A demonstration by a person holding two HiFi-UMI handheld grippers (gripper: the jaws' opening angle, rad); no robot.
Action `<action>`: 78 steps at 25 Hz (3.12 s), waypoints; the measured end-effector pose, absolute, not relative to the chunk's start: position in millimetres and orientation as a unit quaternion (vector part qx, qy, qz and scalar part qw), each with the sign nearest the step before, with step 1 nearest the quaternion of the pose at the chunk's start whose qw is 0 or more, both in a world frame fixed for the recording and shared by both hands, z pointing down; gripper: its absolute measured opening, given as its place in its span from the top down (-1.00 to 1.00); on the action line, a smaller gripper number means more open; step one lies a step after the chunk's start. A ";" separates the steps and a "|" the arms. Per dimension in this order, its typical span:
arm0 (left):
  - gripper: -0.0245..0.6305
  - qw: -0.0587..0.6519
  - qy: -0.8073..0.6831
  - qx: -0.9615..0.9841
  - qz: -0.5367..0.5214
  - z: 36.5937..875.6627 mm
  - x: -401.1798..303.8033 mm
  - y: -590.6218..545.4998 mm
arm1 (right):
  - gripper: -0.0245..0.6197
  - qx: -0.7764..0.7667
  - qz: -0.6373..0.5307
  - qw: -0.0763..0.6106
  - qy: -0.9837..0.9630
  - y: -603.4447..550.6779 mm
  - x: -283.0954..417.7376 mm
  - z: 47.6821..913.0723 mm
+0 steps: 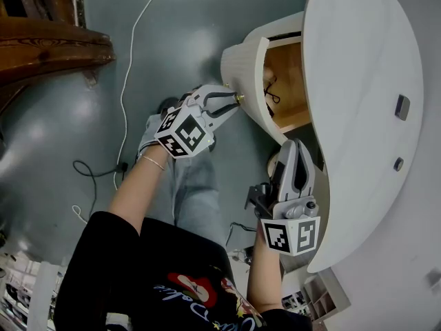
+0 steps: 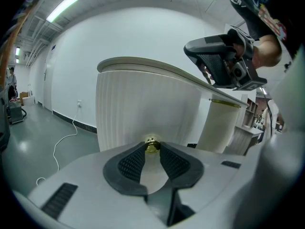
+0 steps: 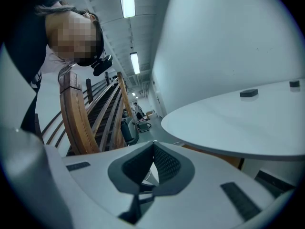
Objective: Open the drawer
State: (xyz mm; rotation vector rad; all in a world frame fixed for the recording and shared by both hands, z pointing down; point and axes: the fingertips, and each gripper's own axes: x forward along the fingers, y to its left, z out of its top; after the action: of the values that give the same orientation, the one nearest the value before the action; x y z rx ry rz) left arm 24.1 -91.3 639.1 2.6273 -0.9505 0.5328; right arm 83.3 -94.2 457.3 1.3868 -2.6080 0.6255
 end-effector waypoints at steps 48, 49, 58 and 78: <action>0.59 0.167 -0.346 0.900 0.208 639.5 0.0 -62.9 | 0.92 0.454 0.212 0.064 -0.863 -81.6 80.6 457.9; 0.59 0.168 -0.347 0.899 0.207 638.5 -0.3 -62.8 | 0.92 0.453 0.213 0.064 -0.863 -81.6 80.4 457.8; 0.59 0.172 -0.363 0.898 0.178 608.5 -1.8 -67.2 | 0.92 0.457 0.209 0.057 -0.862 -85.4 84.2 448.1; 0.87 0.109 -0.397 0.898 0.154 468.8 -29.7 -71.5 | 0.92 0.473 0.196 0.030 -0.858 -77.0 102.2 395.9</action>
State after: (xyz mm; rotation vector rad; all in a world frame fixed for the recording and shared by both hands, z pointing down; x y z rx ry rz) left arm -29.7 -71.5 468.8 2.6415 -1.1659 0.4538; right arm 102.2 -77.0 395.9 1.4581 -2.6465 0.6045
